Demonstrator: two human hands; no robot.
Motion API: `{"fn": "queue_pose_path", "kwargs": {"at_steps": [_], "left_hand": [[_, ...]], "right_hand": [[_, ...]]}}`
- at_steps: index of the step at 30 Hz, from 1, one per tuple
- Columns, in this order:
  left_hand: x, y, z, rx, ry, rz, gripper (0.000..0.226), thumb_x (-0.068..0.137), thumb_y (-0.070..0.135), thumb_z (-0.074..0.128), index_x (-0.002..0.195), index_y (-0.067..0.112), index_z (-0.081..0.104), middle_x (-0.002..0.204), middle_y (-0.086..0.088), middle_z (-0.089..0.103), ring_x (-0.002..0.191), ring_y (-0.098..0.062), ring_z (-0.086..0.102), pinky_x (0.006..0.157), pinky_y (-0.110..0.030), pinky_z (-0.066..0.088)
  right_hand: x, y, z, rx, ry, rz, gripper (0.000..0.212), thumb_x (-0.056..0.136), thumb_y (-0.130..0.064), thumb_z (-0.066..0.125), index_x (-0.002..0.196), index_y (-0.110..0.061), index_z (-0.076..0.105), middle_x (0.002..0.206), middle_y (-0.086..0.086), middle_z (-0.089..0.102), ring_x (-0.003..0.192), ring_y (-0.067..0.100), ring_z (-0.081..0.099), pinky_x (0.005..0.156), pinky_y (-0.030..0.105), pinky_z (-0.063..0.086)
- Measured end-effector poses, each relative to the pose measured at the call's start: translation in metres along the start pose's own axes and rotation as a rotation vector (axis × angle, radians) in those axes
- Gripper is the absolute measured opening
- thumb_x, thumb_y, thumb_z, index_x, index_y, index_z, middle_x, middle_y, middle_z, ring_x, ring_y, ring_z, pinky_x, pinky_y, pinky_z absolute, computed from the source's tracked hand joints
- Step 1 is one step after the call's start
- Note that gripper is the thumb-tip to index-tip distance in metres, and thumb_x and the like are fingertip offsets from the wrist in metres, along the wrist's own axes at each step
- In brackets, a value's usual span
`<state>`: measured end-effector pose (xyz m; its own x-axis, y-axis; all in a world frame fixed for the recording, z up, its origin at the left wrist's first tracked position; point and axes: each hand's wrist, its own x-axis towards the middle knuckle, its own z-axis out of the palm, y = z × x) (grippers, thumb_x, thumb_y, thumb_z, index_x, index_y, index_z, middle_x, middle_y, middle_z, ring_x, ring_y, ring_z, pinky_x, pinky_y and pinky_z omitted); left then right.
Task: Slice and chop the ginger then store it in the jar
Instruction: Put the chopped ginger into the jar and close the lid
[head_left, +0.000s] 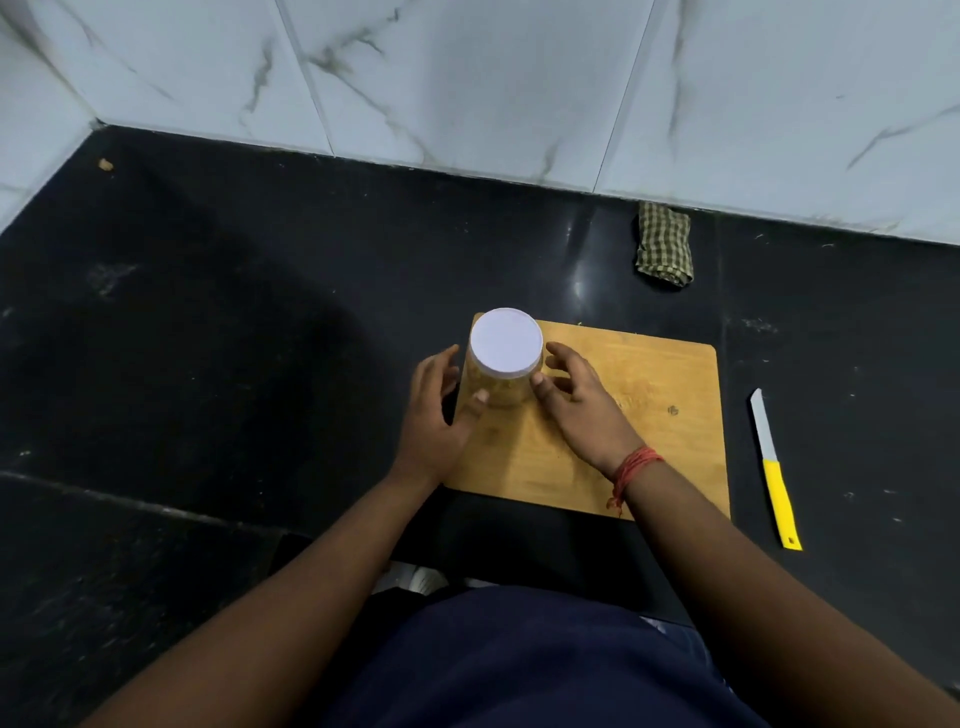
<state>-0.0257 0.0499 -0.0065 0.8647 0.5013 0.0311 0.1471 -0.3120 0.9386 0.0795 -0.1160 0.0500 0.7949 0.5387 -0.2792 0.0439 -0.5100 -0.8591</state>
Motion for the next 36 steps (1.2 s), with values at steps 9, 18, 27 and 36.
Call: {"fn": "queue_pose_path", "kwargs": {"at_steps": [9, 18, 27, 36], "left_hand": [[0.015, 0.023, 0.015, -0.065, 0.015, -0.018, 0.055, 0.093, 0.037, 0.060, 0.144, 0.022, 0.046, 0.133, 0.006, 0.041, 0.123, -0.001, 0.052, 0.106, -0.028, 0.047], [0.116, 0.052, 0.032, 0.005, -0.166, -0.137, 0.067, 0.097, 0.026, 0.062, 0.156, 0.022, 0.029, 0.151, -0.004, 0.038, 0.129, -0.012, 0.051, 0.109, -0.031, 0.044], [0.206, 0.073, 0.046, 0.028, -0.322, -0.295, 0.077, 0.094, 0.017, 0.060, 0.158, 0.031, 0.020, 0.153, 0.003, 0.042, 0.137, -0.016, 0.040, 0.115, -0.035, 0.032], [0.240, 0.075, 0.057, 0.144, -0.377, -0.281, 0.083, 0.099, 0.026, 0.056, 0.160, 0.029, 0.001, 0.163, -0.002, 0.028, 0.147, -0.025, 0.028, 0.117, -0.036, 0.023]], "right_hand": [[0.001, -0.004, 0.013, 0.212, 0.139, -0.029, 0.040, 0.099, -0.012, 0.053, 0.133, -0.024, 0.034, 0.135, -0.007, 0.047, 0.116, 0.008, 0.055, 0.086, 0.014, 0.048], [0.094, -0.024, -0.018, 0.173, 0.226, 0.021, 0.048, 0.092, -0.002, 0.052, 0.133, -0.017, 0.033, 0.132, 0.003, 0.049, 0.118, 0.016, 0.052, 0.091, 0.024, 0.047], [0.172, -0.035, -0.038, 0.154, 0.186, 0.101, 0.077, 0.086, -0.005, 0.053, 0.152, -0.023, 0.017, 0.137, 0.008, 0.053, 0.119, 0.026, 0.055, 0.101, 0.040, 0.047], [0.209, -0.040, -0.047, -0.090, 0.226, 0.147, 0.068, 0.095, -0.010, 0.051, 0.154, -0.015, 0.016, 0.140, 0.019, 0.047, 0.124, 0.035, 0.051, 0.097, 0.036, 0.042]]}}
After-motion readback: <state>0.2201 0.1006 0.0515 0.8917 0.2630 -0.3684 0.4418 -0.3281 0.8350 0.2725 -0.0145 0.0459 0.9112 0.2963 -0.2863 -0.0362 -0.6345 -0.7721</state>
